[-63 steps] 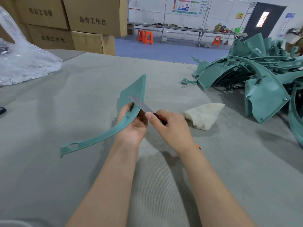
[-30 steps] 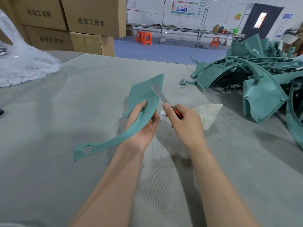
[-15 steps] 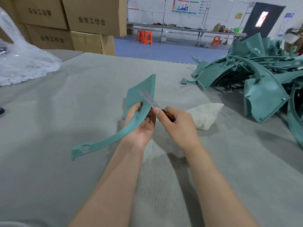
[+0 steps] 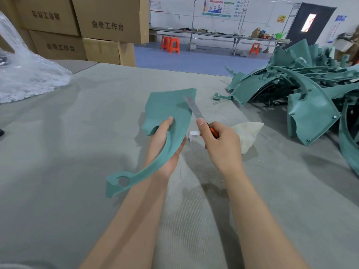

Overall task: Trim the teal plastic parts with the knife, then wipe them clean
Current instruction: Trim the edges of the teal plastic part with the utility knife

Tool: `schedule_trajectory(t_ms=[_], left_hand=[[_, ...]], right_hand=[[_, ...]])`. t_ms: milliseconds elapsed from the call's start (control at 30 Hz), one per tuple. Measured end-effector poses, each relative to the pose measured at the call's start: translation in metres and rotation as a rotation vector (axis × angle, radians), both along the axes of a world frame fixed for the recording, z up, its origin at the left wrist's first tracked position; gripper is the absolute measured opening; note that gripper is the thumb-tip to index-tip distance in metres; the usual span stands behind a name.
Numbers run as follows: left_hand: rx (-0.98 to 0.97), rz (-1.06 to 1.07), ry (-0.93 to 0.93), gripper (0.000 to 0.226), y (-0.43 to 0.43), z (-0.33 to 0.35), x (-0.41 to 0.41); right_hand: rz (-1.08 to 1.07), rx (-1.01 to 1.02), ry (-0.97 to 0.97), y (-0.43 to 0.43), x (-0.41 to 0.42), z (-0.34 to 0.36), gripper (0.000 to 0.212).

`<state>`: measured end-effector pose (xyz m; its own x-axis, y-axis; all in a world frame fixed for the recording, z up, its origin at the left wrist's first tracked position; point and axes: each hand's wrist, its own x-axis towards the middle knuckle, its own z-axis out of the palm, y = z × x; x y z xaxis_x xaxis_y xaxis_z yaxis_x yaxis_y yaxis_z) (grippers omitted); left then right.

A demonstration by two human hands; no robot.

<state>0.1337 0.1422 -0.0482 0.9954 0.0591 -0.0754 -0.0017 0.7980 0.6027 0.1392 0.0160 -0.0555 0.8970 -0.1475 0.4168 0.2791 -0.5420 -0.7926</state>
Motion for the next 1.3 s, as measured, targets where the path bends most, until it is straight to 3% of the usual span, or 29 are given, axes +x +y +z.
schedule_trajectory(t_ms=[333,600,833,1000,1167,1300], left_hand=[[-0.042,0.048,-0.002,0.016,0.003,-0.002,-0.001],[0.061,0.160,0.028,0.011,0.007,-0.001,0.004],[0.086,0.239,-0.004,0.015,0.013,-0.001,0.006],[0.033,0.219,-0.110,0.023,0.015,-0.002,0.004],[0.085,0.219,-0.040,0.027,0.011,0.001,0.003],[0.202,0.206,-0.021,0.007,0.002,0.005,0.001]], right_hand=[[0.063,-0.115,-0.016,0.007,0.000,-0.004,0.060],[0.129,-0.178,-0.010,0.011,-0.002,-0.006,0.055],[0.300,-0.194,0.027,0.017,-0.009,-0.002,0.053],[0.459,-0.079,0.094,0.015,-0.015,0.007,0.049],[0.188,0.182,0.088,0.008,-0.010,0.014,0.057],[0.185,0.311,0.170,0.004,-0.011,0.019,0.038]])
